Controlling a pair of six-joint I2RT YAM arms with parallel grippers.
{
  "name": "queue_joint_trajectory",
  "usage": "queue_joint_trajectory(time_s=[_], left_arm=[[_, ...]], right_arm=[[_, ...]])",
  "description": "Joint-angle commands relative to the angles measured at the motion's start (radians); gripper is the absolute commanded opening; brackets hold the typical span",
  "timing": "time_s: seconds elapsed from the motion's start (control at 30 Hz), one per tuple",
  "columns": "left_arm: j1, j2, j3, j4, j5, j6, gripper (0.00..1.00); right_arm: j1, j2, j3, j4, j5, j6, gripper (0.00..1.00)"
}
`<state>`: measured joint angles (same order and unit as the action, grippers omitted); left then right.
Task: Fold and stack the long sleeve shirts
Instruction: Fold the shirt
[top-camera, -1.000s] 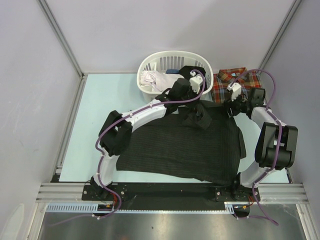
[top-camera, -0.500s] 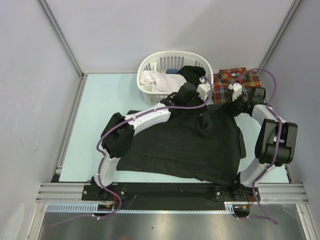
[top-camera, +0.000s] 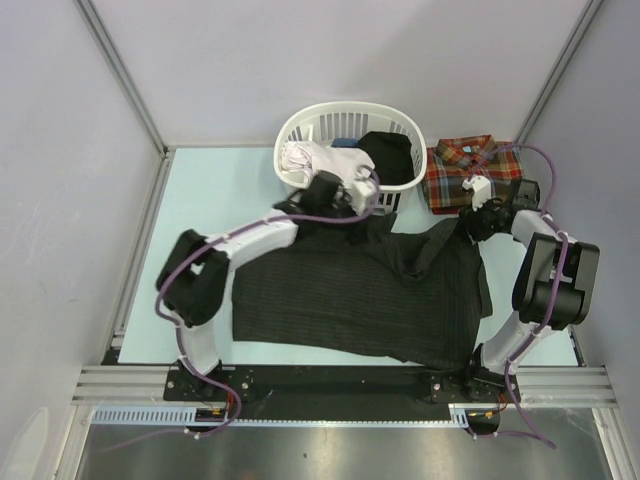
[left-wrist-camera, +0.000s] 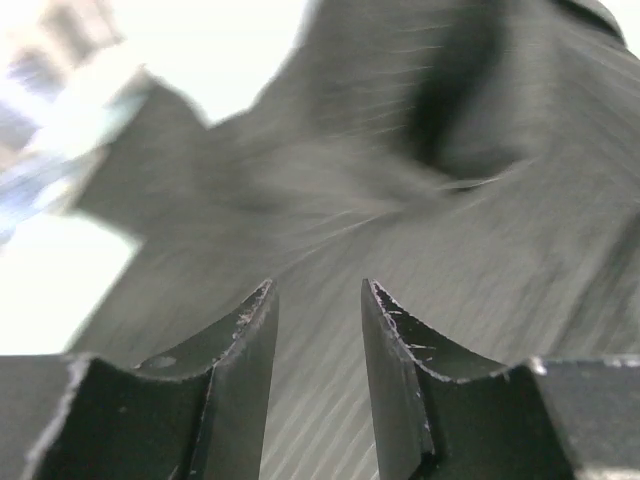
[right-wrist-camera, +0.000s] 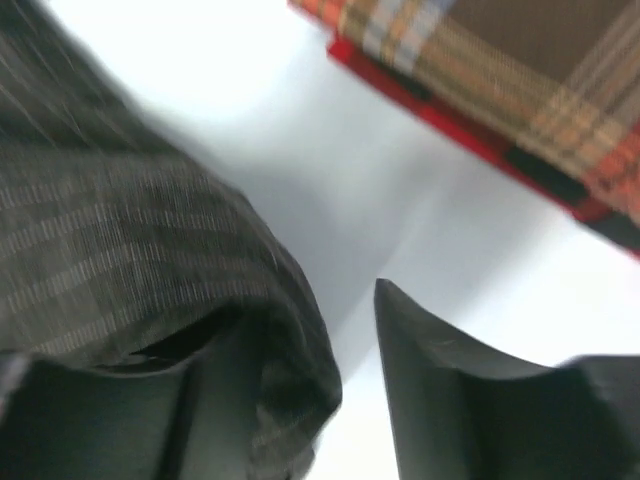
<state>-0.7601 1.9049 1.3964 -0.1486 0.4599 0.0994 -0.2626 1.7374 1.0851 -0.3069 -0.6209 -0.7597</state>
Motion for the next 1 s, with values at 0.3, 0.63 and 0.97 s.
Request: queue_joint_trajectory(time_s=[0.3, 0.63, 0.97], left_arm=[[0.473, -0.289, -0.269, -0.154, 0.02, 0.029, 0.44], [0.544, -0.478, -0.343, -0.072, -0.048, 0.003, 0.58], [0.608, -0.667, -0.336, -0.051, -0.219, -0.007, 0.99]], right_arm=[[-0.136, -0.219, 0.155, -0.431, 0.001, -0.205, 0.83], [0.259, -0.421, 0.078, 0.021, 0.019, 0.646, 0.87], [0.664, -0.184, -0.031, 0.297, 0.571, 0.709, 0.93]])
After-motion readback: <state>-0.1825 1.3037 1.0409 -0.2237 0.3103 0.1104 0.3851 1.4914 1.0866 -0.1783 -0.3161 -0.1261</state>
